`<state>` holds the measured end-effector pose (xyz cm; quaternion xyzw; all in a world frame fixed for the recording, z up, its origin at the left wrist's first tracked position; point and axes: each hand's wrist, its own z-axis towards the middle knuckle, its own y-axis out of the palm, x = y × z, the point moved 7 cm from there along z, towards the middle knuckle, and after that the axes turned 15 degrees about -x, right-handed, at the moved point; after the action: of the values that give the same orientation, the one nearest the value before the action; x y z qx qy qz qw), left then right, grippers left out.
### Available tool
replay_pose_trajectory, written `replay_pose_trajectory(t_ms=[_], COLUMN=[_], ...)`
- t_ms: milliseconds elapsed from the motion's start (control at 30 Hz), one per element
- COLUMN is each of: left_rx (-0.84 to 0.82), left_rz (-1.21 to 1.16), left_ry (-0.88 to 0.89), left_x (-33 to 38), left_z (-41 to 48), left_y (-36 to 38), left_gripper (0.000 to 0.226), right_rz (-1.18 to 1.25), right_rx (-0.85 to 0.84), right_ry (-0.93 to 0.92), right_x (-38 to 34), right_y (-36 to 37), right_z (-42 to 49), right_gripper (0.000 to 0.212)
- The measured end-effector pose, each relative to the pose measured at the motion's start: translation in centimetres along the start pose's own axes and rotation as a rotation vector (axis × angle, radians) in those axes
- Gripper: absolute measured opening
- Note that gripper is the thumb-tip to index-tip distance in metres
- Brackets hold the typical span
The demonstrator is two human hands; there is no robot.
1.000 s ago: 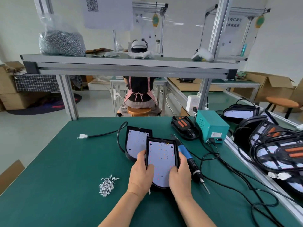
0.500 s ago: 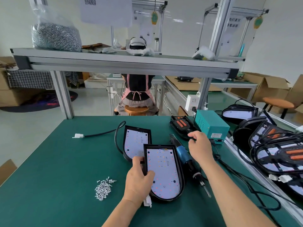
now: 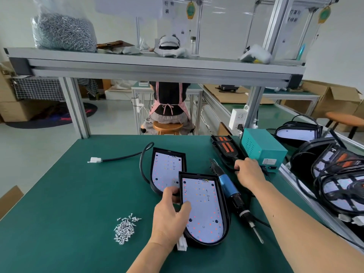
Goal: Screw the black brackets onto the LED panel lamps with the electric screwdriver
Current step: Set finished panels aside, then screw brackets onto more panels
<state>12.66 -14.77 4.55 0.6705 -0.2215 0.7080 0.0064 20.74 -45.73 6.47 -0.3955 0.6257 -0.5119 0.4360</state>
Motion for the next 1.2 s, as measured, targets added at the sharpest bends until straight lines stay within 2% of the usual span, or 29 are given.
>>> replay_pose_trajectory(t_ms=[133, 333, 600, 733, 967, 1200], left_rx=[0.014, 0.046, 0.085, 0.095, 0.112, 0.101], left_rz=[0.005, -0.005, -0.041, -0.022, -0.023, -0.049], left_ry=[0.012, 0.036, -0.016, -0.027, -0.011, -0.021], left_x=[-0.3, -0.8, -1.0, -1.0, -0.7, -0.8], left_z=[0.1, 0.5, 0.7, 0.8, 0.5, 0.5], left_y=[0.0, -0.1, -0.2, -0.3, -0.3, -0.2], left_gripper=[0.033, 0.011, 0.017, 0.017, 0.022, 0.026], right_rz=[0.103, 0.316, 0.484, 0.475, 0.289, 0.205], right_rx=[0.063, 0.243, 0.457, 0.436, 0.408, 0.486], right_ry=[-0.038, -0.112, -0.339, -0.439, -0.462, -0.491], right_x=[-0.3, -1.6, -6.7, -9.5, -11.4, -11.6], right_y=[-0.4, -3.4, -4.7, -2.7, 1.3, 3.3], right_z=[-0.8, -3.8, -14.7, -19.9, -24.1, -25.3], right_gripper=[0.017, 0.010, 0.007, 0.008, 0.019, 0.002])
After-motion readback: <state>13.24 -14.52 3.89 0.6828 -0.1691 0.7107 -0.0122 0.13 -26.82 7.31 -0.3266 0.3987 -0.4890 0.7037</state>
